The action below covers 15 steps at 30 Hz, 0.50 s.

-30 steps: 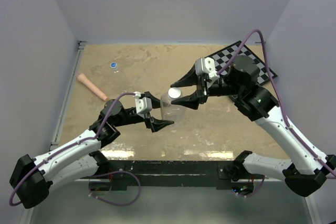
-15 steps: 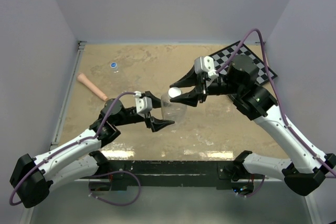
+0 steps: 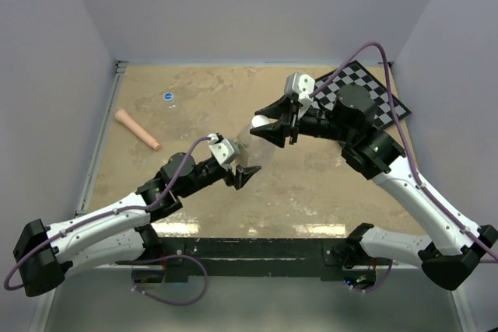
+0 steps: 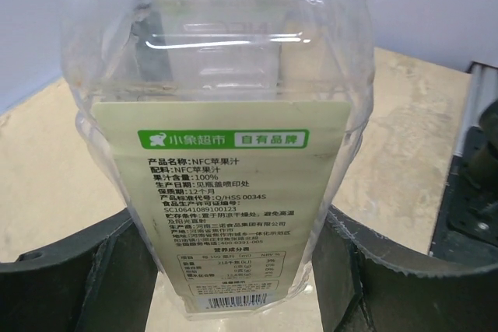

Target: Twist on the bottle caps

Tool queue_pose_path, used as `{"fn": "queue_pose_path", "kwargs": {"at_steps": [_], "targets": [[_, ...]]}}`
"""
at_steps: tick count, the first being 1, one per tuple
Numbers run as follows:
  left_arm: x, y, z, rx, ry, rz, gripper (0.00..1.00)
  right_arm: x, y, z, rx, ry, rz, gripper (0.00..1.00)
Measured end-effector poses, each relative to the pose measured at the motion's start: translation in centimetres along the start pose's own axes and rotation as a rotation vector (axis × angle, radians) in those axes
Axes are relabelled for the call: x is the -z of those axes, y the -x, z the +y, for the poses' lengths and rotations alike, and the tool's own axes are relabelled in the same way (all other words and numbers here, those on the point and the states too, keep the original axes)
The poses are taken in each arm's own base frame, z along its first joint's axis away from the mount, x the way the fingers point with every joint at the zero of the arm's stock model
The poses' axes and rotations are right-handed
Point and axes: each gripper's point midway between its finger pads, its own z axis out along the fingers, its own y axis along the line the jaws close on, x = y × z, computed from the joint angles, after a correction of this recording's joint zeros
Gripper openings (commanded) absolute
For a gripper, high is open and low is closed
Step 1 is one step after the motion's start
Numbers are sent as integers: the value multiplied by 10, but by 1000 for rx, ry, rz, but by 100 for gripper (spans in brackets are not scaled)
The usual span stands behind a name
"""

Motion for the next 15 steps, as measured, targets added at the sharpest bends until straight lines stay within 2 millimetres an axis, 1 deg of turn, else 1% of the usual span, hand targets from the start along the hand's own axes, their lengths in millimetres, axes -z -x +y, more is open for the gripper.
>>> {"fn": "queue_pose_path", "kwargs": {"at_steps": [5,9,12,15], "targets": [[-9,-14,22,-11,167,55,0,-4,-18,-30,-71,-168,15,0],[-16,-24,36,-42,284,80,0,-4,-32,-51,-135,-299,15,0],[-23,-30,44,-68,351,81,0,-2,-40,-64,-172,-382,-3,0],[-31,-34,47,-90,397,72,0,2,-46,-74,-205,-454,-24,0]]}}
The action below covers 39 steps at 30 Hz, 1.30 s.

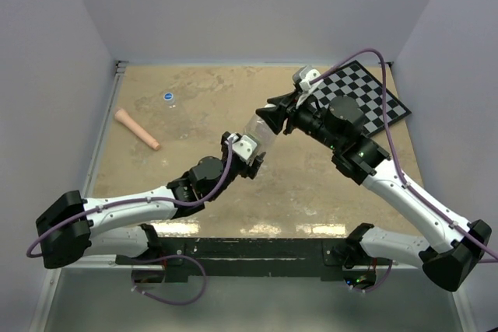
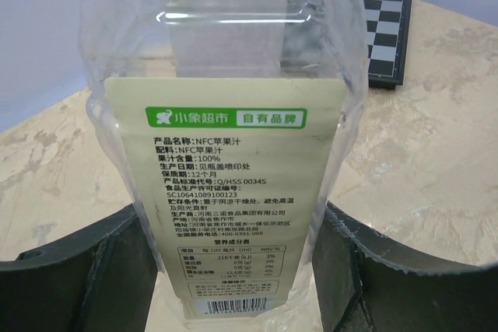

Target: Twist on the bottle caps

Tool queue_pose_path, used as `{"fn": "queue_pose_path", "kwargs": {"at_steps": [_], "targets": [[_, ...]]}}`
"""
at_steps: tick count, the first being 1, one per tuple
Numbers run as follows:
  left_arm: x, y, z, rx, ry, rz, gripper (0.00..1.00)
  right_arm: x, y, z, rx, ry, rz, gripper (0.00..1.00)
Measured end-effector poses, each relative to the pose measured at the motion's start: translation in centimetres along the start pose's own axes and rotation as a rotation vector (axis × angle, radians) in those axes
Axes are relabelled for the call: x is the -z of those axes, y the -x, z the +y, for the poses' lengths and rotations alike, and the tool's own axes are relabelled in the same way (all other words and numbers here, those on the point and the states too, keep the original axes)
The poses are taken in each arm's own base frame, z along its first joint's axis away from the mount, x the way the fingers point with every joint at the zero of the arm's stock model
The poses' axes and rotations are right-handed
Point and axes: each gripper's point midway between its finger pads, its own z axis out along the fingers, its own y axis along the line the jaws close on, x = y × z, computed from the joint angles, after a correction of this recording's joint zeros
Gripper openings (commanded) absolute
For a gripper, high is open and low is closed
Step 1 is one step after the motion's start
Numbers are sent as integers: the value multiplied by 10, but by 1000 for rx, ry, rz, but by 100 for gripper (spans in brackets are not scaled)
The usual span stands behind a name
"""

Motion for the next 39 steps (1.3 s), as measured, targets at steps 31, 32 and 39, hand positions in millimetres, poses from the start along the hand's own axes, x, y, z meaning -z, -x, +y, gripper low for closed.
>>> {"fn": "queue_pose_path", "kwargs": {"at_steps": [31,32,39], "targets": [[53,29,-13,127,-456,-118,0,46,38,68,320,600,-122,72],[55,29,-16,125,-474,-118,0,48,38,73,325,635,-124,72],[58,19,-33,102,-578,-91,0,54,33,88,327,765,-115,65]]}}
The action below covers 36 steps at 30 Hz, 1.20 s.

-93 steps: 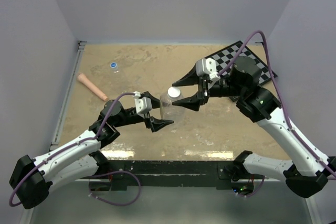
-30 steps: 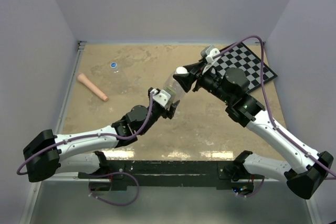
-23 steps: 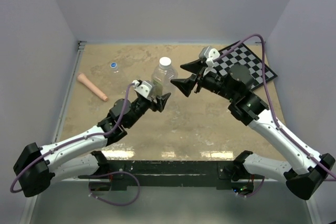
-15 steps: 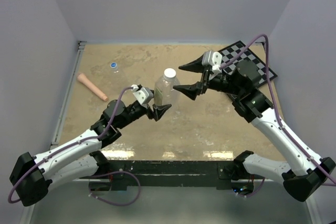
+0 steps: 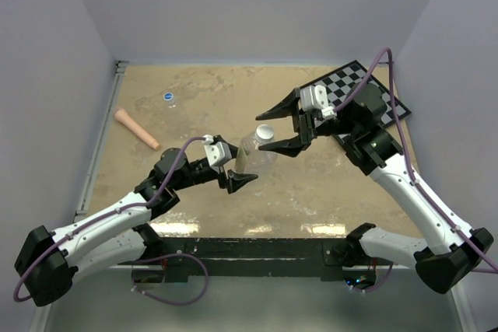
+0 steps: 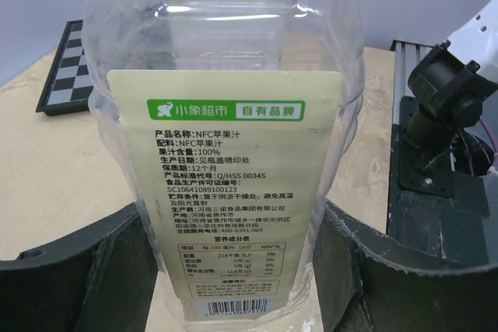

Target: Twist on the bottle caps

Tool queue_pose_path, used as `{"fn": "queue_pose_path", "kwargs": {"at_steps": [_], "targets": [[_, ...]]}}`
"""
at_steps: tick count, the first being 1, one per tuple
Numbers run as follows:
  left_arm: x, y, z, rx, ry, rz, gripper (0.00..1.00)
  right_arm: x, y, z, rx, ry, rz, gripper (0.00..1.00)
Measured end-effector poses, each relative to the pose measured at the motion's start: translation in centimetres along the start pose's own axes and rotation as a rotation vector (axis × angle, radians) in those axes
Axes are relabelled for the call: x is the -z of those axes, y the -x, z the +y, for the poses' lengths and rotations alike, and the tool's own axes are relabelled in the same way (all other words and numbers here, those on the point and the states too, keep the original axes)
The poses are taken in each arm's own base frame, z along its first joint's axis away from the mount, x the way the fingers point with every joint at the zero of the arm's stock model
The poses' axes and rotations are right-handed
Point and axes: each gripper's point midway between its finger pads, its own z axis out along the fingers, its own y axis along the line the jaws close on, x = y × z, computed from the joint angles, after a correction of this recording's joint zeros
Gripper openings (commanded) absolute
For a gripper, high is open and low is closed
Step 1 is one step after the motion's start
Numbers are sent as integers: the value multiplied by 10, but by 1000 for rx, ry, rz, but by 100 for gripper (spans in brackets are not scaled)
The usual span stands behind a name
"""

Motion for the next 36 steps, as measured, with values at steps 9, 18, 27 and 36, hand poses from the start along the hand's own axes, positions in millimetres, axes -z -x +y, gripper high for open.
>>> {"fn": "queue_pose_path", "kwargs": {"at_steps": [9,18,27,36], "targets": [[-3,2,-6,-38,-52,-1,0,-3,-8,0,-28,25,11,62],[-3,4,-7,-55,-61,-5,0,-2,-12,2,-51,26,22,51],[-3,4,-5,-55,-56,-6,0,-2,-12,3,-59,31,24,7],[-7,3,6,-50,72,7,0,-3,-19,-17,-98,-79,42,0]]}}
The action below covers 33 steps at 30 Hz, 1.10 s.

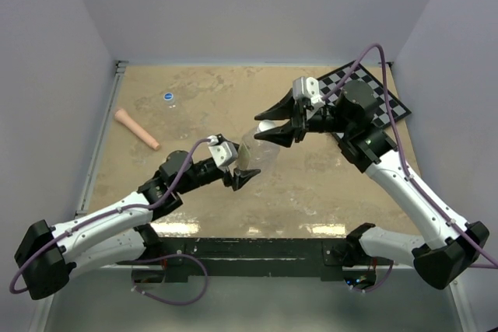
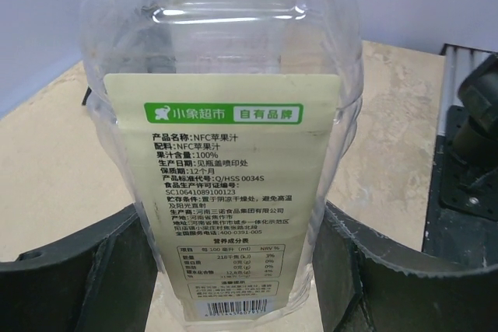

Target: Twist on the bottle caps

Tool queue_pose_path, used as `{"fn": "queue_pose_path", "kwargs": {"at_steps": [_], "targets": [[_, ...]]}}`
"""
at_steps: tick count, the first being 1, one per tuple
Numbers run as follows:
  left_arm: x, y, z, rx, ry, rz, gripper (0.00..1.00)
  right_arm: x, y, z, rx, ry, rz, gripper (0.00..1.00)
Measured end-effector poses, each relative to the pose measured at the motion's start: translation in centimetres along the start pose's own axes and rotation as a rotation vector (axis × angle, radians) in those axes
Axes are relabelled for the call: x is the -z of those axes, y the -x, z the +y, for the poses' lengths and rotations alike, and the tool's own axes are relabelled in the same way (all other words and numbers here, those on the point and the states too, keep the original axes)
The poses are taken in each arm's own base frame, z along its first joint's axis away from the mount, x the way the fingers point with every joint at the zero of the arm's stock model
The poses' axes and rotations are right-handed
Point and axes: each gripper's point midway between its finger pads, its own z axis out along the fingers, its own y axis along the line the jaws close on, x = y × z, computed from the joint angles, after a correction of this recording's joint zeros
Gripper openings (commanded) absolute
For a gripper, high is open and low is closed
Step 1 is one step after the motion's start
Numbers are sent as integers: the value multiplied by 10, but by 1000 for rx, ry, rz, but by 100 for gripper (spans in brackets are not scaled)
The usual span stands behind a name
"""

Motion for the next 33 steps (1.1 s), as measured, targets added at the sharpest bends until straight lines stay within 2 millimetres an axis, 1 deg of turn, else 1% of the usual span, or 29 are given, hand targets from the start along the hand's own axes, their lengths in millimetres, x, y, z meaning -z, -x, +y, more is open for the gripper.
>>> {"fn": "queue_pose_path", "kwargs": {"at_steps": [5,8,13,16,20,21,24,25,27,29,31,33], "targets": [[-6,-8,8,4,146,42,0,0,-12,-21,-71,-128,6,0],[-10,-13,17,4,233,67,0,0,-19,-35,-121,-216,6,0],[-17,-23,34,-5,384,104,0,-3,-33,-65,-185,-407,15,0],[-20,-26,38,-11,450,107,0,-3,-39,-75,-208,-499,9,0],[-21,-29,40,-15,509,106,0,-3,-42,-82,-232,-574,-8,0],[-21,-29,41,-15,519,104,0,-3,-42,-83,-237,-584,-12,5],[-20,-28,42,-15,534,101,0,-3,-40,-84,-244,-601,-24,42],[-20,-27,41,-15,534,101,0,-3,-39,-84,-245,-601,-25,51],[-18,-26,41,-14,537,99,0,-3,-38,-82,-249,-596,-28,62],[-17,-20,42,-9,538,81,0,-2,-40,-80,-263,-596,-18,68],[-14,-10,42,-3,527,54,0,0,-41,-76,-271,-590,-6,70],[-11,-4,40,0,488,43,0,2,-33,-72,-257,-568,-14,70]]}}
